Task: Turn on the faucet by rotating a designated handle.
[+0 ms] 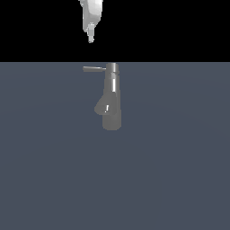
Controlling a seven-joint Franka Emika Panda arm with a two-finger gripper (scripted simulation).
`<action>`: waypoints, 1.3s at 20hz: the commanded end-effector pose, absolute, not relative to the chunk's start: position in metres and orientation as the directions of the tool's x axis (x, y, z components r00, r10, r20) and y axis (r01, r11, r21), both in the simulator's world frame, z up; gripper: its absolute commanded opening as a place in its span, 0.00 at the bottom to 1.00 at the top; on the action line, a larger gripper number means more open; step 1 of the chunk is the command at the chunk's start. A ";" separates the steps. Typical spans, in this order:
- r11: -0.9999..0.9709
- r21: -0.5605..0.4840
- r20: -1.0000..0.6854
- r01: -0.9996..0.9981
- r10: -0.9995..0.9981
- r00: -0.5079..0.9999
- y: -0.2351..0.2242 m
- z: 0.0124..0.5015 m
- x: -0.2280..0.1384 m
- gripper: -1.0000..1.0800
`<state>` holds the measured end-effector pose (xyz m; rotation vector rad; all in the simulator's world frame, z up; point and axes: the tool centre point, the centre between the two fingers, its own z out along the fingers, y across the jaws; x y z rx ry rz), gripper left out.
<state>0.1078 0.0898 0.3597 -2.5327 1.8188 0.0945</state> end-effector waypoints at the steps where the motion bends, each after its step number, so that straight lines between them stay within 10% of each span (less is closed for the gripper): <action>1: -0.259 0.026 -0.058 -0.966 -0.965 0.257 0.093 0.342 0.121 0.00; 26: 0.062 0.062 -0.022 -0.996 -0.998 -0.063 0.113 0.235 0.176 0.00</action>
